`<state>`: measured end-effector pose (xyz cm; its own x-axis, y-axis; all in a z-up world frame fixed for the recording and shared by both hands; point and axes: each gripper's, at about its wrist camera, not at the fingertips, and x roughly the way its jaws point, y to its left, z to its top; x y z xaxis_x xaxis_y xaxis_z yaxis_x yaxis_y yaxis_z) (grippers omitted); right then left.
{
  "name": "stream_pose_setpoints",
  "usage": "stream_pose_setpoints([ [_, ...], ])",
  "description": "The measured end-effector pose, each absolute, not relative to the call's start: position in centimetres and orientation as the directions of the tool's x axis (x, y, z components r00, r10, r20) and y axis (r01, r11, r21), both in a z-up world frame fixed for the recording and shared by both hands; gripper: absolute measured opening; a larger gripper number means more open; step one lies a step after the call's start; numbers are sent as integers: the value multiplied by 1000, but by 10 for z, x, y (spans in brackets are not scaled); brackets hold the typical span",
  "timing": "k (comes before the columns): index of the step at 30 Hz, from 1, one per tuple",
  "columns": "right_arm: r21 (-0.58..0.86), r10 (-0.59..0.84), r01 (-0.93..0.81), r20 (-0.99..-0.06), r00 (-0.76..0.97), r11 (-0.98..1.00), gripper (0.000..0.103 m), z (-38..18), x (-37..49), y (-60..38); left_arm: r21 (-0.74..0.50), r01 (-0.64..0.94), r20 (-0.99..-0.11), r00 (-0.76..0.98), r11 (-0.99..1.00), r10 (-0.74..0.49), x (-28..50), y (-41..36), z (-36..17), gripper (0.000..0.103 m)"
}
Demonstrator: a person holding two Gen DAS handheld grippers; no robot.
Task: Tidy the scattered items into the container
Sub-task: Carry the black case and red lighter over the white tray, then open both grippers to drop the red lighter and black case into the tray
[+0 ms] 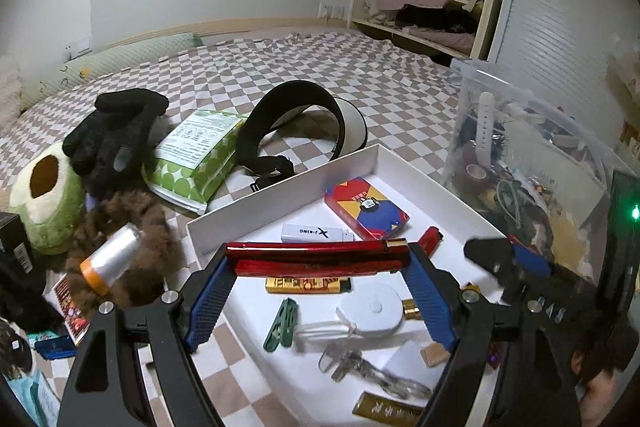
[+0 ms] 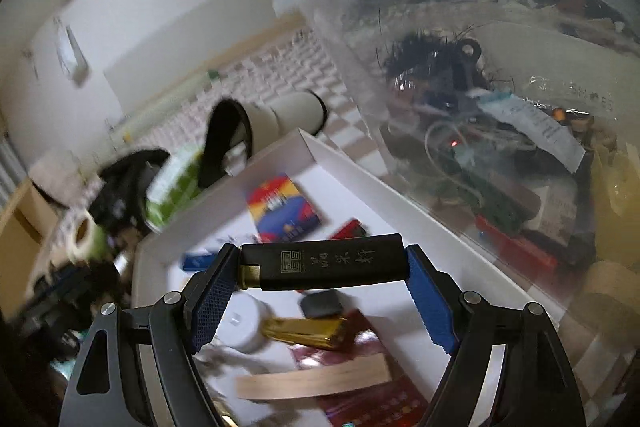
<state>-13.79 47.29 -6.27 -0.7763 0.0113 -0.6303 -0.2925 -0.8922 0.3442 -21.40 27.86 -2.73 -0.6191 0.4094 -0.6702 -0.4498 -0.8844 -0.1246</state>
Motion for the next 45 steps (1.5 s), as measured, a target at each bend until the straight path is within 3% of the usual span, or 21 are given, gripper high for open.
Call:
stream_pose_setpoints([
  [7,260,25,-291,-705,-709,-921,82,-81,-148,470,-139,-482,-707,-563,-865,427,-233,306,-34,83],
  [30,146,11,-203,-786,-618,-968,83,-86,-157,446,-132,-518,-813,-432,-845,391,-259,354,-61,83],
  [45,105,13,-155,-785,-619,-982,83,-77,-153,436,-133,-507,-875,-343,-851,342,-258,362,-85,85],
])
